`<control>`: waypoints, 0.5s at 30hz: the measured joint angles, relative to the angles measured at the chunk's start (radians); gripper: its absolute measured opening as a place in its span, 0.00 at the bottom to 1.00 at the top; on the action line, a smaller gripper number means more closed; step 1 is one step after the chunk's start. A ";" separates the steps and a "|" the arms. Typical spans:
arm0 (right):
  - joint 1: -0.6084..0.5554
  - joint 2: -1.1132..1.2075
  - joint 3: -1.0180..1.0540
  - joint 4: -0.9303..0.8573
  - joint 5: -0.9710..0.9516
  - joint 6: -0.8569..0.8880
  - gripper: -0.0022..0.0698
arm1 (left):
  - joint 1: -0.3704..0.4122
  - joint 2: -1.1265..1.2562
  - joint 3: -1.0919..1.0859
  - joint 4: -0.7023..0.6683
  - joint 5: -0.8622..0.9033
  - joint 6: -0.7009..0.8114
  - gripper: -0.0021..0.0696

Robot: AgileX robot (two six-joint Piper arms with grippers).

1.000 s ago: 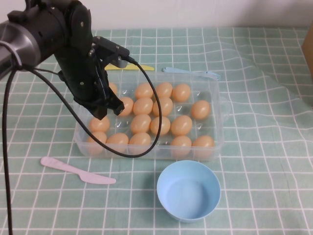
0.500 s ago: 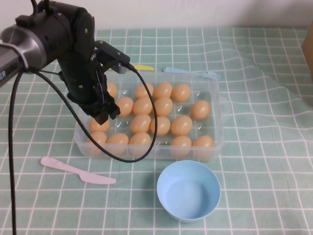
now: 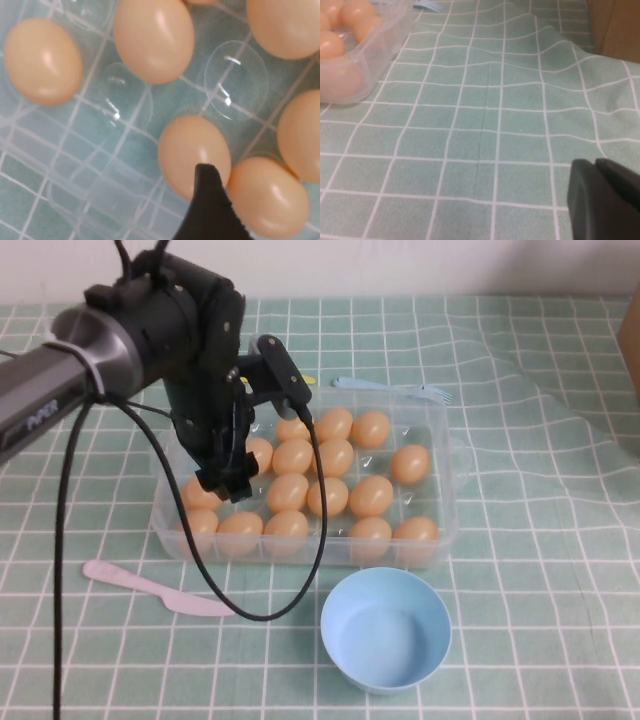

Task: Take an egg out of the egg box
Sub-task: Pick up the egg from the plastic box

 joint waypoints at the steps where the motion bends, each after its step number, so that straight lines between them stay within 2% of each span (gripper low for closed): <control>1: 0.000 0.000 0.000 0.000 0.000 0.000 0.01 | -0.003 0.007 0.000 0.008 -0.002 -0.010 0.61; 7: 0.000 0.000 0.000 0.002 0.000 0.000 0.01 | -0.006 0.055 0.000 0.052 -0.010 -0.119 0.61; 15: 0.000 0.000 0.000 0.025 0.000 0.000 0.01 | -0.006 0.080 0.000 0.082 -0.024 -0.144 0.61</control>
